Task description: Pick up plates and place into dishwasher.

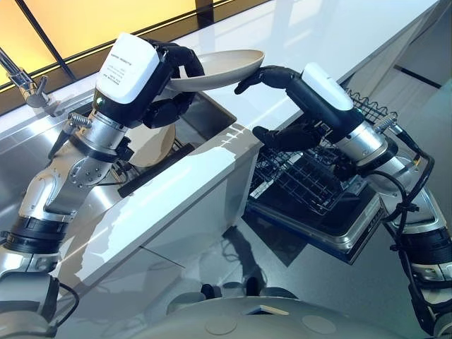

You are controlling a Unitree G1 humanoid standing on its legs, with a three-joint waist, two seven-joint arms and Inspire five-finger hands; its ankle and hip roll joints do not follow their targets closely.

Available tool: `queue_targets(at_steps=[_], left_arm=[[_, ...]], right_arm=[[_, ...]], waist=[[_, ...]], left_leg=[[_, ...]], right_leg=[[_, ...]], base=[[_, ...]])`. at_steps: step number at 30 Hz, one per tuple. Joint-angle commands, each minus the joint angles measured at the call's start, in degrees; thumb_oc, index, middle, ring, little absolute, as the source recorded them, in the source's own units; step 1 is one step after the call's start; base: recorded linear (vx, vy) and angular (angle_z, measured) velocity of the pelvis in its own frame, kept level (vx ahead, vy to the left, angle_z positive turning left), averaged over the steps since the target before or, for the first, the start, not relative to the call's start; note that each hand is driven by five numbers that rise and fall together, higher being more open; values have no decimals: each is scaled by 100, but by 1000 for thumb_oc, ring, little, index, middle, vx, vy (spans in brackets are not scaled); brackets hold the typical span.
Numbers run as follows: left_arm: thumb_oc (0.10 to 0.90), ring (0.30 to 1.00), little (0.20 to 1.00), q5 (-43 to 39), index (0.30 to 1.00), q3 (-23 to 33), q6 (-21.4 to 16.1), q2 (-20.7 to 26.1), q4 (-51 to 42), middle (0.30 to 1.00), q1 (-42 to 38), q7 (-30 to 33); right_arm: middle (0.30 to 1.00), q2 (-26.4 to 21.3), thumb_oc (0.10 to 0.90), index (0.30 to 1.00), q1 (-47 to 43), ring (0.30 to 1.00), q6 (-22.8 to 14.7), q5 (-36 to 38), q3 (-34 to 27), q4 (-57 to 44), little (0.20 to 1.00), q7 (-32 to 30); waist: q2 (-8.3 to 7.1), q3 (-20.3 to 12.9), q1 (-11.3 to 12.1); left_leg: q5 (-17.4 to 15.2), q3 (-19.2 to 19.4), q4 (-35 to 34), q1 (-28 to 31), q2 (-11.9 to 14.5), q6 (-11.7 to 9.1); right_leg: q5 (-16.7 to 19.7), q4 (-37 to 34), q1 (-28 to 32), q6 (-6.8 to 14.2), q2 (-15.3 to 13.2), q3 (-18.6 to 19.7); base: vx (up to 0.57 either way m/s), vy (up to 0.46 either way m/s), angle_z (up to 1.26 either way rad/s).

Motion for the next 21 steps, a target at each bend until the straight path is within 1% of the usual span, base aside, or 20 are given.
queue_targets(at_steps=[1, 2, 3, 5, 8, 9, 10, 11, 14, 16, 19, 21], left_arm=[[100, 300, 200, -6, 300, -249, -196, 70, -433, 300, -751, 190], [100, 300, 200, 37, 300, -204, -200, 94, -399, 300, -697, 271], [100, 300, 200, 94, 300, -121, -205, 102, -374, 300, -610, 376], [100, 300, 200, 111, 300, -4, -191, 140, -376, 300, -502, 466], [100, 300, 200, 139, 300, 258, -147, 249, -324, 300, -264, 794], [100, 300, 200, 171, 300, 353, -134, 279, -281, 300, -198, 934], [100, 300, 200, 214, 300, 405, -154, 294, -235, 300, -152, 1026], [100, 300, 200, 285, 300, 507, -136, 340, -235, 300, -71, 1184], [100, 300, 200, 394, 300, 669, -83, 433, -222, 300, 15, 1517], [100, 300, 200, 368, 300, 782, -60, 503, -214, 300, 73, 1680], [100, 300, 200, 215, 300, 916, -42, 560, -275, 300, 140, 1686], [100, 300, 200, 155, 300, 928, -38, 589, -282, 300, 138, 1646]], right_arm=[[900, 102, 800, 900, -674, 900, 239, -110, -377, -137, 900, -1006], [900, 91, 800, 900, -588, 900, 353, -176, -429, -79, 900, -991], [900, 88, 800, 900, -452, 900, 545, -366, -500, 4, 900, -912], [900, 17, 800, 900, -297, 900, 628, -475, -591, 57, 900, -927], [900, -73, 800, 900, -2, 900, 955, -717, -806, 193, 900, -1236], [900, -72, 800, 900, 61, 900, 1165, -814, -886, 281, 900, -1364], [900, -58, 800, 900, 97, 900, 1246, -993, -933, 370, 900, -1453], [900, -105, 800, 900, 141, 900, 1426, -1070, -995, 490, 900, -1562], [900, -146, 800, 900, 168, 900, 1834, -1136, -1055, 738, 900, -1530], [900, -213, 800, 900, 182, 900, 2028, -1126, -1066, 866, 900, -1478], [900, -247, 800, 900, 166, 900, 2033, -1071, -1058, 1000, 900, -1523], [900, -259, 800, 900, 116, 900, 1944, -997, -1012, 979, 900, -1523]], waist=[[48, -515, -11], [50, -519, -21], [52, -526, -32], [55, -533, -46], [54, -536, -64], [56, -537, -64], [53, -537, -63], [52, -534, -59], [48, -523, -53], [46, -527, -53], [41, -526, -35], [38, -524, -23]], left_leg=[[-444, -193, 13, -95, -298, 204], [-445, -186, 13, -94, -297, 206], [-443, -176, 13, -97, -297, 208], [-442, -163, 13, -103, -285, 204], [-423, -143, 13, -111, -268, 193], [-411, -139, 13, -117, -262, 190], [-413, -144, 13, -118, -263, 188], [-414, -142, 13, -115, -258, 186], [-411, -152, 13, -107, -253, 182], [-401, -133, 13, -108, -246, 177], [-393, -143, 13, -103, -241, 168], [-389, -150, 13, -97, -244, 167]], right_leg=[[-683, 600, -69, 243, 218, -191], [-677, 599, -66, 243, 217, -187], [-659, 598, -68, 248, 213, -186], [-646, 598, -70, 251, 210, -185], [-596, 611, -78, 256, 206, -183], [-592, 616, -84, 251, 208, -180], [-591, 623, -87, 255, 208, -170], [-589, 627, -85, 257, 209, -170], [-593, 635, -81, 251, 216, -157], [-589, 642, -80, 246, 218, -155], [-583, 664, -81, 249, 217, -156], [-573, 690, -86, 257, 212, -167]], base=[[0, 0, 0], [0, 0, 0], [0, 0, 0], [0, 0, 0], [0, 0, 0], [0, 0, 0], [0, 0, 0], [0, 0, 0], [0, 0, 0], [0, 0, 0], [0, 0, 0], [0, 0, 0]])
